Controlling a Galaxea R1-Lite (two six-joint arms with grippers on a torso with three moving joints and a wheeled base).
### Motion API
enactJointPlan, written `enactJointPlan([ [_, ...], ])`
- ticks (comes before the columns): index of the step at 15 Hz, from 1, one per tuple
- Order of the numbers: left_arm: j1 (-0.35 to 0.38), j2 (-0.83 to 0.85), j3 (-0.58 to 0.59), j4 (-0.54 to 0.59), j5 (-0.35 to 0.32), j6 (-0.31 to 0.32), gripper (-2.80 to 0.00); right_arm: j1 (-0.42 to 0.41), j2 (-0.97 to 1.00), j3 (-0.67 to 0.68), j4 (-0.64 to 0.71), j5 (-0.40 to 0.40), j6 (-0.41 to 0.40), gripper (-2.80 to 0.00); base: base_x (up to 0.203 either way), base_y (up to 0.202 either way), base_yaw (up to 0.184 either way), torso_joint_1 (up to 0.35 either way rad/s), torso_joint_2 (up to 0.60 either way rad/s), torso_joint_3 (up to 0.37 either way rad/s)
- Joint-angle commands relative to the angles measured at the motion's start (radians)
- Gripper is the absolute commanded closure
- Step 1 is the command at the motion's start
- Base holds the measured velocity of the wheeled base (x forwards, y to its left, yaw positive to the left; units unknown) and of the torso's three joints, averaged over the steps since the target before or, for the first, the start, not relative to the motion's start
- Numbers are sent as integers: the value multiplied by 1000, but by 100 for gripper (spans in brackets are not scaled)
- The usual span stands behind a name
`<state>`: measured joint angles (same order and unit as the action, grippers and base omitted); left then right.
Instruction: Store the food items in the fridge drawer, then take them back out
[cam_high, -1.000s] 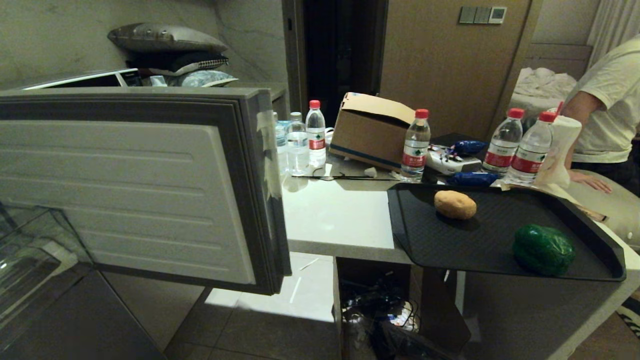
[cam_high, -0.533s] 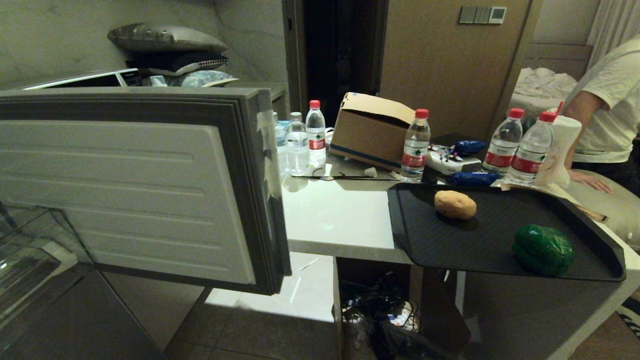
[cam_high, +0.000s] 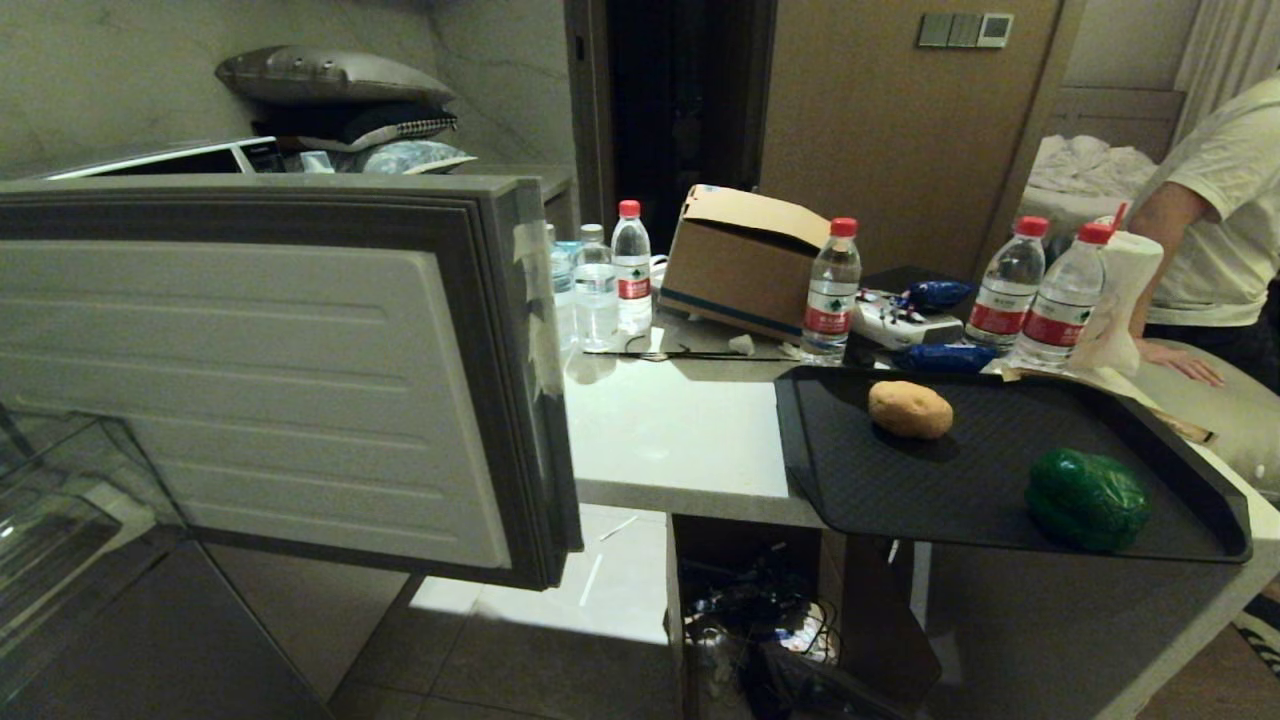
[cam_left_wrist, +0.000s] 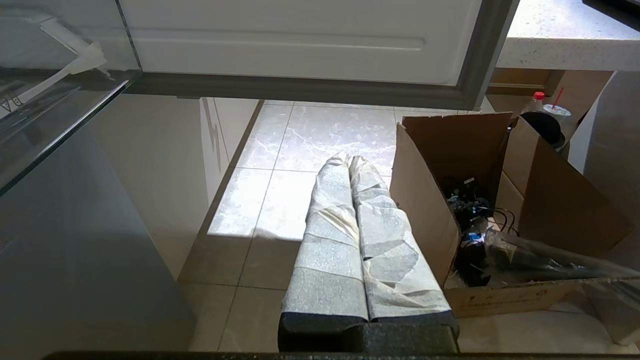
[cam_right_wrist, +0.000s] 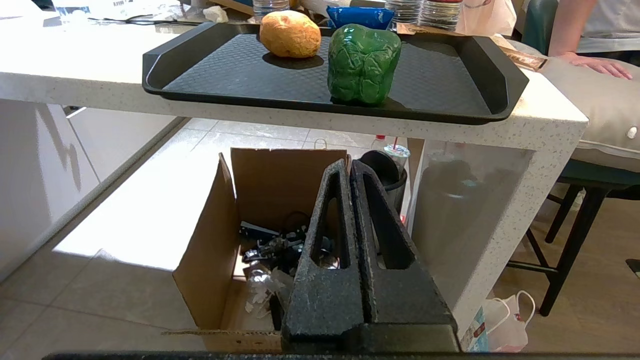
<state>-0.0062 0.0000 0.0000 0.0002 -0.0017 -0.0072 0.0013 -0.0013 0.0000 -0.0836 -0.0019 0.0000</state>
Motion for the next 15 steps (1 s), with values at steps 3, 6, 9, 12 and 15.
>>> enactJointPlan([
  [3,0,1,0,1,0,0,0,0,0,31,-1,0,-8,0,0,0,0,0,0,0],
  [6,0,0,0,0,0,0,0,0,0,31,-1,0,-3,0,0,0,0,0,0,0],
  [9,0,2,0,0,0,0,0,0,0,31,-1,-10,12,0,0,0,0,0,0,0],
  [12,0,1,0,0,0,0,0,0,1,31,-2,-12,19,0,0,0,0,0,0,0],
  [15,0,0,0,1,0,0,0,0,1,31,-2,-15,35,0,0,0,0,0,0,0],
])
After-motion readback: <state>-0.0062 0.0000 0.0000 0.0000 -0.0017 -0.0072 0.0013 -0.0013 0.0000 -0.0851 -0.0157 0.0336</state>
